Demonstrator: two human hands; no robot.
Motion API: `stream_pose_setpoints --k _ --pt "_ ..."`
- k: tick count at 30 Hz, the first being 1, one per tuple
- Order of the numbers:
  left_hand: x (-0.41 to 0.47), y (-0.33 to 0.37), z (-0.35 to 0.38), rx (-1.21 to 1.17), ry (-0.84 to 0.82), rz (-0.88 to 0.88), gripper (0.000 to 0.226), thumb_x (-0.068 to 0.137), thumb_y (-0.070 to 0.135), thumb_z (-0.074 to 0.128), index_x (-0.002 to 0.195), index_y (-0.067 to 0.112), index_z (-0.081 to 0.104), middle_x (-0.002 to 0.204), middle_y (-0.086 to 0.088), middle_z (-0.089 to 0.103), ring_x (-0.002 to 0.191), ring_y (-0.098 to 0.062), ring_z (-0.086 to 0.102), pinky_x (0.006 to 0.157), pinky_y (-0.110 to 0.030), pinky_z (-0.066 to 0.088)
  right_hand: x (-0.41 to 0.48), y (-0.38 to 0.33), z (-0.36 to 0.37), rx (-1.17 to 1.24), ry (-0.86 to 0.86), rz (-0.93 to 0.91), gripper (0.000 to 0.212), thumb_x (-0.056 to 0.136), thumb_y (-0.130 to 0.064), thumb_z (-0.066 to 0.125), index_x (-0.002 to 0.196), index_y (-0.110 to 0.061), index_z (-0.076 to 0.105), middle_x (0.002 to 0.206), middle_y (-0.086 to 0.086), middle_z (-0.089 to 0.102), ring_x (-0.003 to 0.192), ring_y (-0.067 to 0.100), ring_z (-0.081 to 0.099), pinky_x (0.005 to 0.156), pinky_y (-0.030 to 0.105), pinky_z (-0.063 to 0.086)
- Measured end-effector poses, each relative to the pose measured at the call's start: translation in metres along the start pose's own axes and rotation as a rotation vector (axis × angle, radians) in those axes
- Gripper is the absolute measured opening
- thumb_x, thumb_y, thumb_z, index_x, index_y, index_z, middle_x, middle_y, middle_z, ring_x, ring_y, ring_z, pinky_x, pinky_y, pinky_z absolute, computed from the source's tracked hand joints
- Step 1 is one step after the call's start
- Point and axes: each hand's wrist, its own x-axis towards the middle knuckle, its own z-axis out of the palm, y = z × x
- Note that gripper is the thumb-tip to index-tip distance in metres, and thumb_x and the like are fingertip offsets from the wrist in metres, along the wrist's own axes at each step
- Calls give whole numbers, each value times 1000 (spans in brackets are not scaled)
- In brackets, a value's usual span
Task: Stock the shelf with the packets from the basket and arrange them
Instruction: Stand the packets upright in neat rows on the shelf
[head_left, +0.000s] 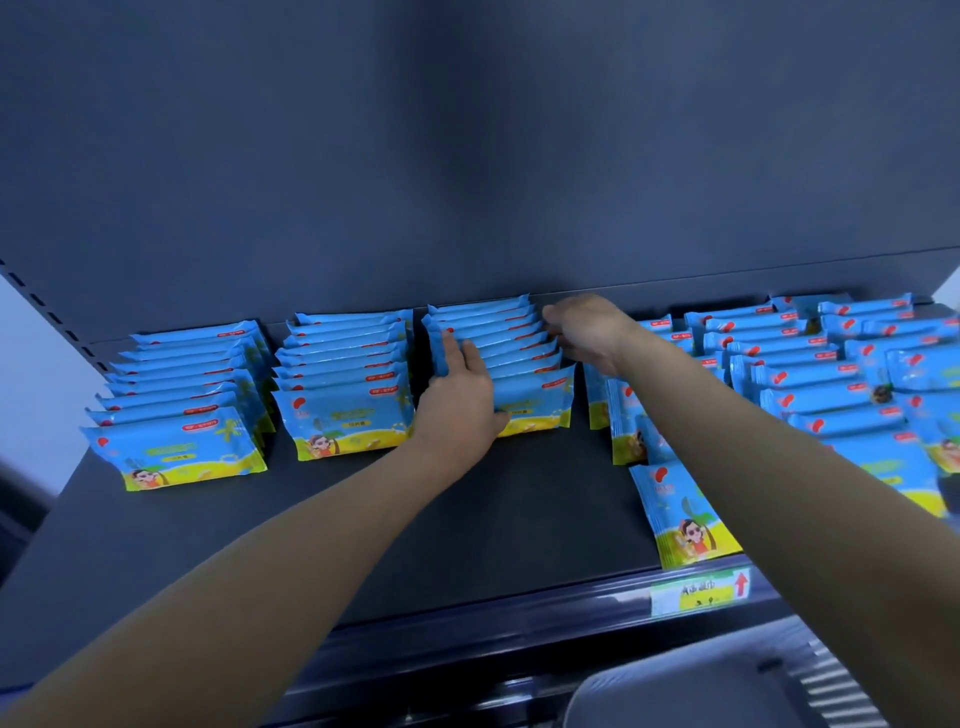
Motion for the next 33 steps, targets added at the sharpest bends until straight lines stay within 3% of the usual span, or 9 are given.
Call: stream_pose_setpoints --k 3,6,9,12,16,20,25,29,33 --pt "1 -1 0 11 -2 14 95 85 46 61 146 1 4 154 -23 -5 103 -37 57 73 -38 49 -4 8 -4 -159 98 -137 25 92 -12 50 100 8 62 79 6 54 78 19 48 74 34 44" --pt "1 -5 -3 12 -39 27 101 81 47 65 147 3 2 155 -21 -5 114 -37 50 79 -39 49 -20 9 -10 -309 144 -246 25 92 -13 55 114 -6 64 97 2 62 92 13 55 87 25 44" --pt "-2 -9 -7 27 -64 58 109 78 45 70 148 7 -5 155 -20 -8 120 -38 45 84 -41 48 -40 9 -16 -410 162 -285 27 92 -12 55 118 -6 62 108 6 64 103 16 58 86 19 41" --pt "-12 -15 -10 83 -30 107 107 79 43 69 147 8 -5 155 -21 -5 113 -36 49 78 -38 50 -57 11 -18 -450 194 -274 29 92 -12 56 120 -6 61 115 9 64 109 21 59 87 19 40" --pt "-20 -28 -13 79 44 189 77 86 32 63 143 6 17 146 -20 23 106 -34 53 77 -41 50 -77 9 -10 -533 201 -240 31 92 -13 56 123 -6 59 117 11 64 108 24 59 83 21 41" --pt "-22 -31 -20 -84 66 275 30 93 21 48 118 4 49 121 -15 46 99 -34 55 74 -41 48 -92 15 2 -591 191 -176 32 89 -19 62 118 -6 59 117 13 63 108 27 58 86 30 44" --pt "-18 -27 -18 -208 39 235 30 90 23 55 111 2 52 120 -13 42 95 -32 56 76 -40 48 -102 20 11 -755 158 -90 71 83 -22 70 144 -13 34 144 12 38 128 27 42 97 30 37" --pt "-13 -34 -10 -280 72 245 31 90 21 58 114 2 51 124 -14 40 92 -32 57 80 -42 49 -95 16 16 -807 164 -50 60 87 -10 61 142 -9 34 129 16 52 106 30 54 84 34 45" --pt "-13 -34 -3 -191 104 260 40 85 21 62 117 5 43 126 -13 36 89 -29 56 69 -39 51 -83 13 23 -859 162 -37 35 83 -10 58 116 -4 48 103 16 59 83 29 53 66 32 43"
